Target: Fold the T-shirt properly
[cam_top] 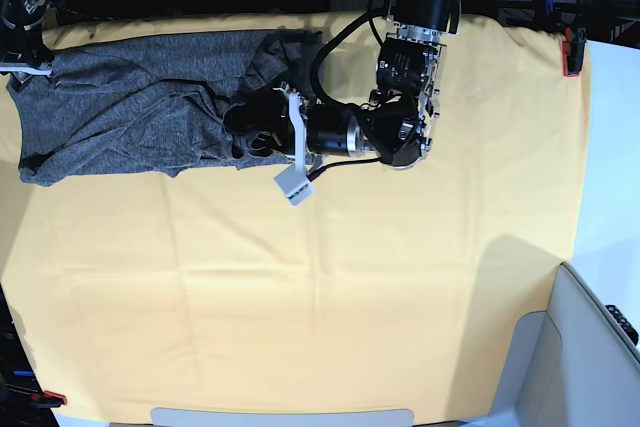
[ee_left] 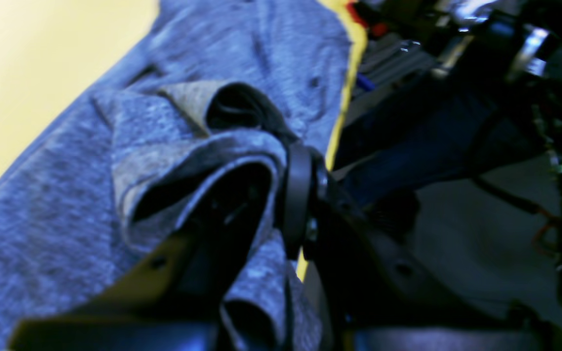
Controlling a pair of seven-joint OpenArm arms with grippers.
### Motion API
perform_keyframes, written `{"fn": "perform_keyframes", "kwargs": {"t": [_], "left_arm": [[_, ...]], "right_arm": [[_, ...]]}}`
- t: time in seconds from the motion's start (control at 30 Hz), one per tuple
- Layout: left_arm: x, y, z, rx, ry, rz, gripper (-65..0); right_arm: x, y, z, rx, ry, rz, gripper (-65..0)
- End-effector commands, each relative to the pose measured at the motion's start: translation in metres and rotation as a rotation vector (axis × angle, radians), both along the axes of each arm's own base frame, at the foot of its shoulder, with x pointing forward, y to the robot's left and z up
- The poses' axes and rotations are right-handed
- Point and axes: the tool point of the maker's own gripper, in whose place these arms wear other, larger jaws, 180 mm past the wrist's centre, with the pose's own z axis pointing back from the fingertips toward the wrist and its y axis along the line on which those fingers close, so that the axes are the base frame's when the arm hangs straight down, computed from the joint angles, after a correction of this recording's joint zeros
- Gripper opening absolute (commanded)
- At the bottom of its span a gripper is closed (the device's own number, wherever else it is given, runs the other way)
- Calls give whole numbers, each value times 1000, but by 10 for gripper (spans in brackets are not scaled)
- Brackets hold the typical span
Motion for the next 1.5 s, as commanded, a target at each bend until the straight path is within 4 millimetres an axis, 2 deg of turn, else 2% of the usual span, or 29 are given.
{"fn": "perform_keyframes", "kwargs": {"t": [0.0,0.13,0.33,0.5,0.7,0.93,1.13,1.27,1.47], "left_arm": [[5,-8,12,-42,-18,-7,-644],[0,-21,7,-66,13,-19,-644],[-4,-36,15,-103,-1,-30,-644],[7,-43,30,-135,-46,-22,-644],[16,-43,39,-155,-68,-2,-644],[13,-50,19,-149,16,0,-644],[16,-51,10,-173,62,41,-634],[16,-51,10,-171,61,41,-593],[16,-58,16,-199,48,46,-596]], "right_arm": [[3,-5,13,-42,-26,5,-423],[3,-4,11,-38,-24,5,-423],[0,1,6,-17,-23,-5,-423],[0,2,5,-14,-23,-3,-423],[1,3,4,-11,-24,-1,-423],[-3,6,-2,7,-16,-14,-422],[-7,6,-11,25,3,-24,-422],[-8,6,-12,26,4,-24,-422],[-8,6,-12,29,3,-24,-423]]}}
